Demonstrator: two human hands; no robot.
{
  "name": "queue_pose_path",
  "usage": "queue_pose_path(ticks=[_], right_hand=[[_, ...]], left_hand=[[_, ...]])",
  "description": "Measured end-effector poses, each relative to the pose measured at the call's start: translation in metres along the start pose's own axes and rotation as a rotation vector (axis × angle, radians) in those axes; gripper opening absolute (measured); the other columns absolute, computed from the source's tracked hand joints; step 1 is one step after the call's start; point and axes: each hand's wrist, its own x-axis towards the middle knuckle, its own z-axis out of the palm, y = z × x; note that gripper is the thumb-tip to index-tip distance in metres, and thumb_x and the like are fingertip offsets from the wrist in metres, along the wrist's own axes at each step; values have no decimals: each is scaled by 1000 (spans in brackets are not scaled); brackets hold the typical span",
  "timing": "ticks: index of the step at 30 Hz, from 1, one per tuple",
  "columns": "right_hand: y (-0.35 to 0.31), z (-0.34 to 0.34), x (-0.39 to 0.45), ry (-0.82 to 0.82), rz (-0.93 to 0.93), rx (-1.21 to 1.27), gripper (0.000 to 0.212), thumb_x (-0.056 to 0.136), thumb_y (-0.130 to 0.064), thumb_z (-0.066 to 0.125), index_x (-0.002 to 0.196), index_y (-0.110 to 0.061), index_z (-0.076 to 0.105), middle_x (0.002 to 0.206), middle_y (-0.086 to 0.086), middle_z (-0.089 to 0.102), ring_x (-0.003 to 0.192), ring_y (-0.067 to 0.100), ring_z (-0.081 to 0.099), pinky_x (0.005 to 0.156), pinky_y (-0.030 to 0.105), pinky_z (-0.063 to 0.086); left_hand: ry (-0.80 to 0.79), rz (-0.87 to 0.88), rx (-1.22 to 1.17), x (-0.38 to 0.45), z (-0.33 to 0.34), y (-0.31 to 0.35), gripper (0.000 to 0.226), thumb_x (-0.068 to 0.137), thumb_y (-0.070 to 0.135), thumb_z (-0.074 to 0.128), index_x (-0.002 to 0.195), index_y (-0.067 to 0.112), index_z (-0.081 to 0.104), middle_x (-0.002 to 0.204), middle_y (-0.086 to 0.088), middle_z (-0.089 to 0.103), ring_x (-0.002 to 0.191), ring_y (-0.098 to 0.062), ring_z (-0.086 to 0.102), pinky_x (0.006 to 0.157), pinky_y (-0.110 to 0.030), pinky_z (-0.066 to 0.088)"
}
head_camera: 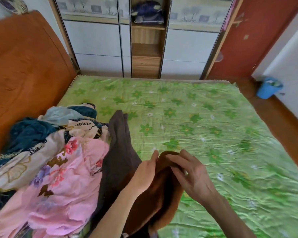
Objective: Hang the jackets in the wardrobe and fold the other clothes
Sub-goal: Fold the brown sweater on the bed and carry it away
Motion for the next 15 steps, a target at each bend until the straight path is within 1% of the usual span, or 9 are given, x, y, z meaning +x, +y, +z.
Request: queue_pose_path(ticks=[2,3,5,6,8,9,12,13,15], right_hand=[[-11,-9,-11,-58,-20,-38,36,100,-27,52,135,-35,60,101,-22,43,78,8,51,74,26,46],[-15,-13,-18,-74,-29,-46,37,101,-28,51,136,-37,58,102,-18,47,80,11,55,76,26,46],[-19,-22,-32,-71,-39,-71,36,103,-28,51,138,-36,58,103,-12,52,84,13,57,79,23,43],[-20,-27,-38,-63,-36,-84,36,104,-27,51,138,-35,59,103,-10,53,85,12,56,80,20,39],[-19,-36,-51,-60,-31,-104,36,104,-27,51,139,-34,60,105,-8,56,90,10,57,84,17,37],[-17,-40,-58,-56,-32,-111,36,104,-27,52,138,-34,61,108,-8,59,94,10,58,88,19,39],[-13,-47,-78,-25,-51,-154,34,104,-28,54,136,-35,61,115,-12,60,99,9,62,92,28,46],[-11,-49,-83,-9,-46,-164,35,103,-28,55,136,-35,61,115,-13,58,100,8,62,91,28,45],[-6,-53,-95,14,-10,-146,38,102,-30,58,139,-33,60,115,-16,56,100,6,61,91,27,45]], left_hand=[[-206,-159,-284,-8,3,19,71,95,82,39,112,27,80,104,-9,77,111,-24,72,108,-43,48],[-280,-197,-374,-13,4,29,59,96,75,50,111,27,82,111,-13,76,113,-25,72,108,-41,49],[-403,-209,-420,-20,4,47,36,102,47,60,101,20,85,108,-17,72,100,-22,74,98,-34,55],[-486,-229,-435,-23,4,55,36,103,43,60,100,16,84,107,-16,70,98,-22,72,95,-33,55],[-648,-308,-427,-24,6,69,52,96,56,69,117,10,79,115,-16,70,111,-28,67,100,-36,54],[-697,-312,-346,-23,8,77,59,90,60,74,120,10,77,115,-14,71,111,-28,67,99,-36,55],[-694,-167,28,-24,24,103,24,92,37,78,96,13,81,84,-1,75,75,-12,70,72,-24,54],[-649,-115,111,-25,30,111,18,95,31,76,94,13,81,82,0,76,72,-11,70,68,-22,53],[-551,-40,194,-23,40,122,18,97,30,75,97,13,81,91,-2,78,84,-14,73,75,-24,56]])
